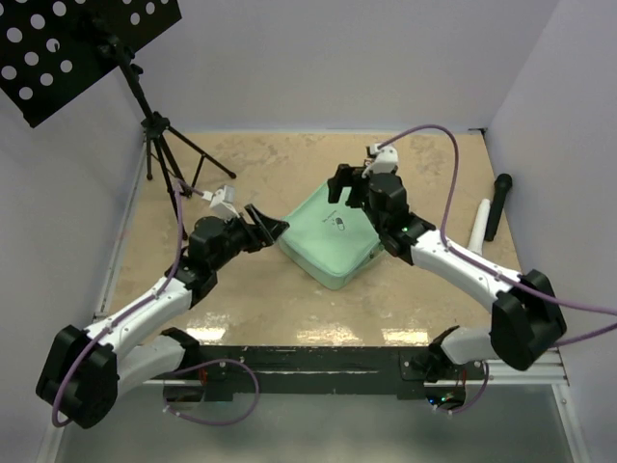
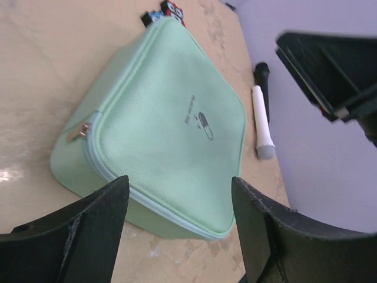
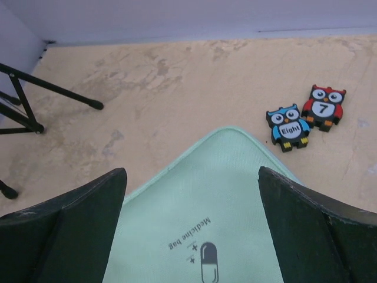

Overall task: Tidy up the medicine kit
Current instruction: Zip the medicine box at the center of the board.

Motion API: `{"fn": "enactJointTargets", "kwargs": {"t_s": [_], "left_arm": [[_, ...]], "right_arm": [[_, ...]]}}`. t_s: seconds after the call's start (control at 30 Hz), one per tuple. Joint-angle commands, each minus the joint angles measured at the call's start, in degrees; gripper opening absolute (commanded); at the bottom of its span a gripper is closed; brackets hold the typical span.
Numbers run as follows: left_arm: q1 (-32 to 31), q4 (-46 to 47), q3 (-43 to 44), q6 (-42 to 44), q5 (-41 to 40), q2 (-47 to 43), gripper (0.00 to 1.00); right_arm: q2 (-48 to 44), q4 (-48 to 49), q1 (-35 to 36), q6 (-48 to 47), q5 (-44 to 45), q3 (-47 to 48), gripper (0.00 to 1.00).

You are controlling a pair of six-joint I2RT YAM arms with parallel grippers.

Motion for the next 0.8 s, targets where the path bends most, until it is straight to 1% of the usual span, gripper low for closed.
{"fn": "enactJointTargets", "kwargs": {"t_s": [0.0,0.07,0.13,0.23,0.33,0.43,0.5,0.63,0.77], "left_arm": [[5.0,-9.23,2.7,3.37,-7.13,-2.64,0.74],[9.22,-8.78,4.19,3.19,-4.5,-0.02,0.73],[11.69,-8.96,8.39,4.58,-3.88,5.16,0.71],[12.14,-8.61,14.81,7.67,-3.27,13.51,0.7],[12.49,-5.54,19.3,7.94,1.91,21.25,0.7],[12.58,-6.75,23.08,6.71,3.16,27.14,0.67],[12.49,-7.73,24.23,6.01,2.72,29.52,0.66],[12.49,-3.35,22.4,4.51,4.82,31.37,0.66],[12.49,-0.09,20.46,3.1,9.56,33.66,0.65]], "right_arm": [[-7.89,-3.38,-0.35,8.98,6.03,-8.13,0.98],[-11.05,-6.18,-0.35,11.53,7.08,-10.25,0.98],[-13.25,-9.52,-0.35,14.16,8.49,-11.75,0.97],[-16.94,-12.52,-0.35,17.95,12.09,-14.64,0.98],[-18.98,-13.75,-0.44,19.62,12.36,-17.02,0.98],[-17.58,-15.6,-0.62,21.03,10.0,-17.81,0.99],[-15.04,-16.13,-0.7,21.38,9.02,-17.9,0.99],[-11.96,-14.82,-0.79,21.56,7.18,-18.43,0.98],[-7.21,-14.29,-0.88,20.34,5.86,-16.77,0.98]]}}
